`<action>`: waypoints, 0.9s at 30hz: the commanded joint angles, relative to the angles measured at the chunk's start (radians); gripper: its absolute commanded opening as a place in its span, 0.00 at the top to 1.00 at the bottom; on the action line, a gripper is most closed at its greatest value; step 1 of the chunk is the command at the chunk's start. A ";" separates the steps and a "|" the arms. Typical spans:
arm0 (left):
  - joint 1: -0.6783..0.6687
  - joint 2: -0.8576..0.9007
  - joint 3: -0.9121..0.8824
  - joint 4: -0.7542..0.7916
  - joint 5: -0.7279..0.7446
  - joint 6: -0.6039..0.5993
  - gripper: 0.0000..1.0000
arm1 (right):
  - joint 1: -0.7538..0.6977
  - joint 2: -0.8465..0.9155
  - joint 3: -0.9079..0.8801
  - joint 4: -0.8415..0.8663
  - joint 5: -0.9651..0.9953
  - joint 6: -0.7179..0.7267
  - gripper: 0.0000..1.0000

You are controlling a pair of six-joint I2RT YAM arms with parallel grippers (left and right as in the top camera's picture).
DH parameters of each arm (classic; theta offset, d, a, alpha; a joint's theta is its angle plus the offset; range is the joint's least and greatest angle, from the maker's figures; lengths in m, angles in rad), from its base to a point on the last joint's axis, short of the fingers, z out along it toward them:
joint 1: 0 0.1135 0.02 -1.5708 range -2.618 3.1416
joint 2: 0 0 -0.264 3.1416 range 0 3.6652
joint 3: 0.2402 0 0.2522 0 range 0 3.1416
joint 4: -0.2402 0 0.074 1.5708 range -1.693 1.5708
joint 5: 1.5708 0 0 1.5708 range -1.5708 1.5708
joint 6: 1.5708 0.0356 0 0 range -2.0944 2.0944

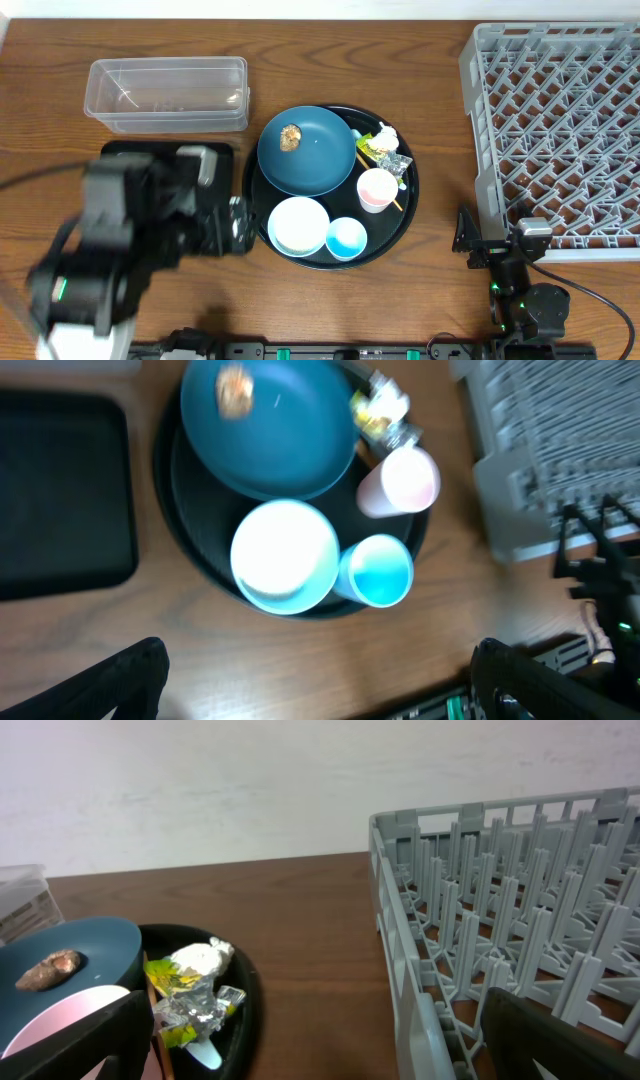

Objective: Sort waste into correct bins and load items into the dishwasher rack
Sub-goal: 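Move the left gripper to the blue plate rim and grasp it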

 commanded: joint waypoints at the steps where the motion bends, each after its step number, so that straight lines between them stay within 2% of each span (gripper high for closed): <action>1: -0.043 0.166 0.016 -0.001 -0.077 -0.015 0.02 | -0.003 0.000 -0.003 -0.003 0.002 -0.014 0.01; 8: -0.198 0.423 0.106 0.031 -0.413 -0.016 0.02 | -0.003 0.000 -0.003 -0.004 0.002 -0.014 0.01; 10: -0.222 0.464 0.107 0.069 -0.462 -0.016 0.02 | -0.003 0.000 -0.003 -0.003 0.002 -0.014 0.01; 12: -0.229 0.508 0.107 0.117 -0.472 -0.037 0.02 | -0.003 0.000 -0.003 -0.004 0.002 -0.014 0.01; 17: -0.215 0.591 0.106 0.201 -0.471 -0.265 0.02 | -0.003 0.000 -0.003 -0.003 0.002 -0.014 0.01; 19: -0.215 0.612 0.106 0.203 -0.471 -0.315 0.02 | -0.003 0.000 -0.003 -0.003 0.002 -0.014 0.01; 27: -0.216 0.651 0.105 0.206 -0.471 -0.335 0.02 | -0.003 0.000 -0.003 -0.004 0.002 -0.014 0.01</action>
